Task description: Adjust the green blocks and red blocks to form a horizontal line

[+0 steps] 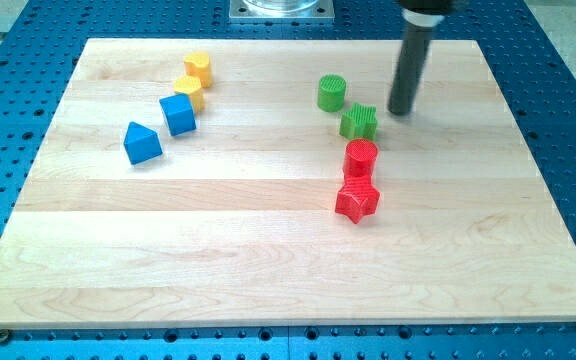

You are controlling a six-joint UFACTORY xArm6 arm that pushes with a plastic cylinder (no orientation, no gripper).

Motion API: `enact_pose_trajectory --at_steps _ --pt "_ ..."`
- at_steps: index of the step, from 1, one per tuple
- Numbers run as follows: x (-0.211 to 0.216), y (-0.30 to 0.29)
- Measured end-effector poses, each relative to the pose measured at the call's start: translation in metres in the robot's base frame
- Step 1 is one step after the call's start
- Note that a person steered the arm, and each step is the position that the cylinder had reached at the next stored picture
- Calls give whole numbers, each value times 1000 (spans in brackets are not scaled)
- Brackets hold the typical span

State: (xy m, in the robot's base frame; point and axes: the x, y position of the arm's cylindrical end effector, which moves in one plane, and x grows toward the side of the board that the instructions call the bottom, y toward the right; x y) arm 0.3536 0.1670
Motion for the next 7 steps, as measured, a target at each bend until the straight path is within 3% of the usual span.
enact_pose_trajectory --at_steps 2,3,4,5,7 --pt "27 -66" --pt "48 -58" --pt "88 -23" --pt "143 -31" --pt "105 -48"
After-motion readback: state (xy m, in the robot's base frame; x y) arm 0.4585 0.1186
